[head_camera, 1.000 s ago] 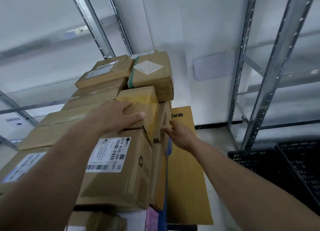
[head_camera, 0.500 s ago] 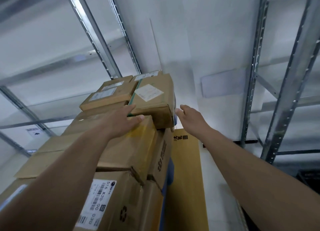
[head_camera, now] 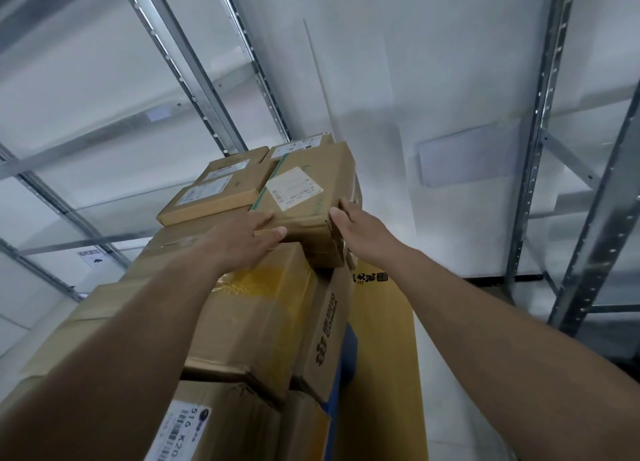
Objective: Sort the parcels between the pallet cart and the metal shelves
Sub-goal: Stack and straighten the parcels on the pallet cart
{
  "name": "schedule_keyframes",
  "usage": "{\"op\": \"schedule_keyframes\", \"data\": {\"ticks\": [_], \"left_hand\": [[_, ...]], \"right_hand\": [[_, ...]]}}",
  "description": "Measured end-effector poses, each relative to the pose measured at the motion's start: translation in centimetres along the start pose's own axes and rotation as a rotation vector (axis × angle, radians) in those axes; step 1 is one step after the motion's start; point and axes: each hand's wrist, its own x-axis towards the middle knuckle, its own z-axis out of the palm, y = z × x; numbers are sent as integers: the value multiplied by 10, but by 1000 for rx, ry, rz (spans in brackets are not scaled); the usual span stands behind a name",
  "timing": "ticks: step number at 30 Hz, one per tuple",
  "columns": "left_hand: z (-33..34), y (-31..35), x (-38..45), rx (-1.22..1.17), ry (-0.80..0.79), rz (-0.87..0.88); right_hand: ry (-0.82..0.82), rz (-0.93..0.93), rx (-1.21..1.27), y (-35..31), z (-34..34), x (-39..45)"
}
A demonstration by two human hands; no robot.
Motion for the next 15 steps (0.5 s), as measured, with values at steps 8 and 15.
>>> {"op": "schedule_keyframes", "data": {"ticks": [8,15], "left_hand": [[0,-6,-4,-17,35,-52],[2,-9,-6,-5,46,-53]], "right_hand": [[1,-49,-20,-5,15,-3],[59,14,30,24,6,7]]}}
